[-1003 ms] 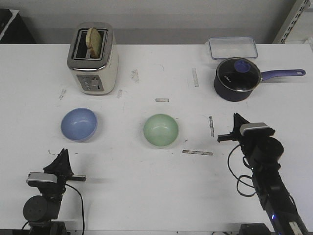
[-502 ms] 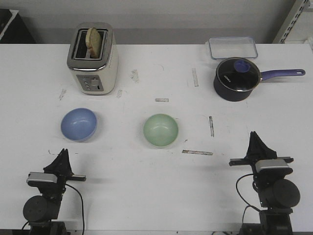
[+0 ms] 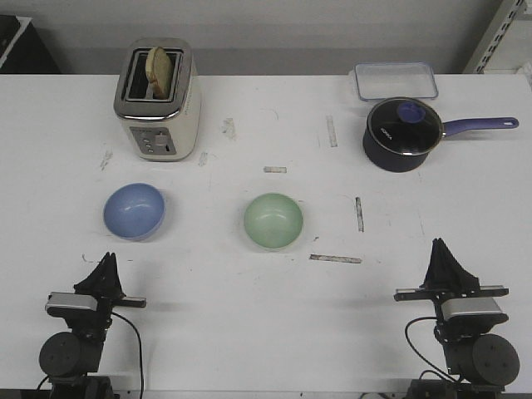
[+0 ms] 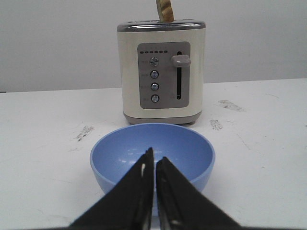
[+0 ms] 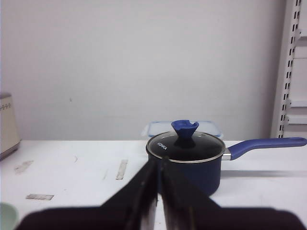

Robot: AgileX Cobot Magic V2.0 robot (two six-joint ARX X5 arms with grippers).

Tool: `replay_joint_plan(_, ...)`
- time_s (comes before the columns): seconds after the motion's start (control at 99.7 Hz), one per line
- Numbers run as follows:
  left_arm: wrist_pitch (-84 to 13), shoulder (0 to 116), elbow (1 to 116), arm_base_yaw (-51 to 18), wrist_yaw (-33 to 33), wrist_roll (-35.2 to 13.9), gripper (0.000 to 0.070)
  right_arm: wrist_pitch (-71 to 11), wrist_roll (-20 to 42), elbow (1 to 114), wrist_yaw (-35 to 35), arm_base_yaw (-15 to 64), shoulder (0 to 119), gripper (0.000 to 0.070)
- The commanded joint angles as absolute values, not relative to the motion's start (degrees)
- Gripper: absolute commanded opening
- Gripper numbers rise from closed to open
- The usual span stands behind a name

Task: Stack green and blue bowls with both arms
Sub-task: 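Move the left gripper down over the light blue bowl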

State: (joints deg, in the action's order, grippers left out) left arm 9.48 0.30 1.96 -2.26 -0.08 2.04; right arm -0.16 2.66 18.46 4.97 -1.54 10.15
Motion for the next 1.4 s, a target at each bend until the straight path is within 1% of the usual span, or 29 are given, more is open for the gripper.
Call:
replay_joint_plan(0.0,10.3,0.2,0.7,-2.3,0.0,1.9,0.0001,0.4,2.1,18.4,4.3,-1.6,10.1,0.0)
replay_joint_plan(0.171,10.3,0.2,0.7,-2.3,0.0,2.0,0.0001,0.4,2.1,18.4,3.9,-1.6,10.1,0.0)
replay_joint_plan(0.311,10.3,0.2,0.7,-2.3,0.0,2.0,0.0001,0.4,2.1,18.4,1.1,-1.6,10.1,0.0)
replay_joint_plan(0.742,13.6,0.2,0.8,-2.3,0.0,1.8,0.0001,0.4,2.1,18.4,1.5,-1.6,10.1,0.0)
replay_joint_plan(0.783,13.5,0.2,1.1,-2.3,0.0,1.4,0.0001,0.4,2.1,18.4,1.5,-1.6,10.1,0.0)
replay_joint_plan(0.903,13.1,0.4,2.2,-2.3,0.0,-2.3,0.0001,0.4,2.1,18.4,1.5,-1.6,10.1,0.0)
replay_joint_plan(1.084,12.8,1.3,4.9,-2.3,0.0,-2.6,0.0001,0.4,2.1,18.4,1.5,-1.6,10.1,0.0)
replay_joint_plan(1.204,9.8,3.3,8.6,-2.3,0.0,-2.6,0.0001,0.4,2.1,18.4,1.5,-1.6,10.1,0.0)
replay_joint_plan(1.395,1.8,9.3,16.4,-2.3,0.0,-2.6,0.0001,0.4,2.1,18.4,1.5,-1.6,10.1,0.0)
